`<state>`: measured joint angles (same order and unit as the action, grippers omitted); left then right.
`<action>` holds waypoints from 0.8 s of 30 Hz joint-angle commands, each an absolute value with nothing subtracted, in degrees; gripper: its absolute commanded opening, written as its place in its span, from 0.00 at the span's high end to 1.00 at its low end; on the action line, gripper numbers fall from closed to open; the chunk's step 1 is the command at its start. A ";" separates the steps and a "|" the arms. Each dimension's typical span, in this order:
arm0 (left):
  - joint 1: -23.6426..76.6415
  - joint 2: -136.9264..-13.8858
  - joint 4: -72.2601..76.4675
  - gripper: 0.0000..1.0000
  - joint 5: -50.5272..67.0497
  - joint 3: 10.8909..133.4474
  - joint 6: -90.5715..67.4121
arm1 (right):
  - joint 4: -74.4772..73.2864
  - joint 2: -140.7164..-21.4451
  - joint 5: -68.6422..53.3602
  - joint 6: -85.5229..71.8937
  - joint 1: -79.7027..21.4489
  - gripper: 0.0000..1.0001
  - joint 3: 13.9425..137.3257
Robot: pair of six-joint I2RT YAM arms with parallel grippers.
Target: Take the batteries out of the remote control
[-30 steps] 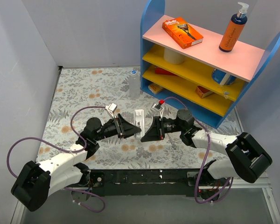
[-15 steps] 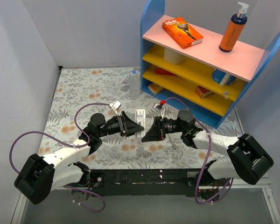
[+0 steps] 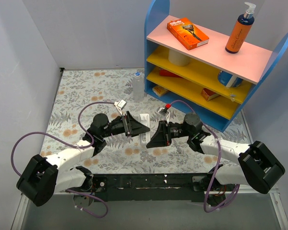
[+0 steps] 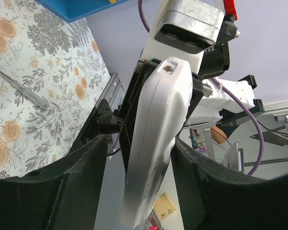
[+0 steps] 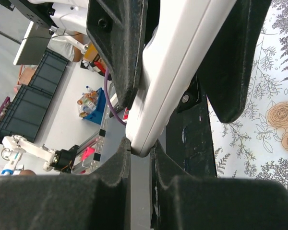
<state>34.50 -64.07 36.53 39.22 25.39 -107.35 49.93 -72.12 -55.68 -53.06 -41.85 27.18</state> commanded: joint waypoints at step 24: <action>30.59 -66.27 40.96 0.91 42.45 27.86 -109.25 | 49.22 -67.33 -56.78 -50.36 -42.98 0.95 25.66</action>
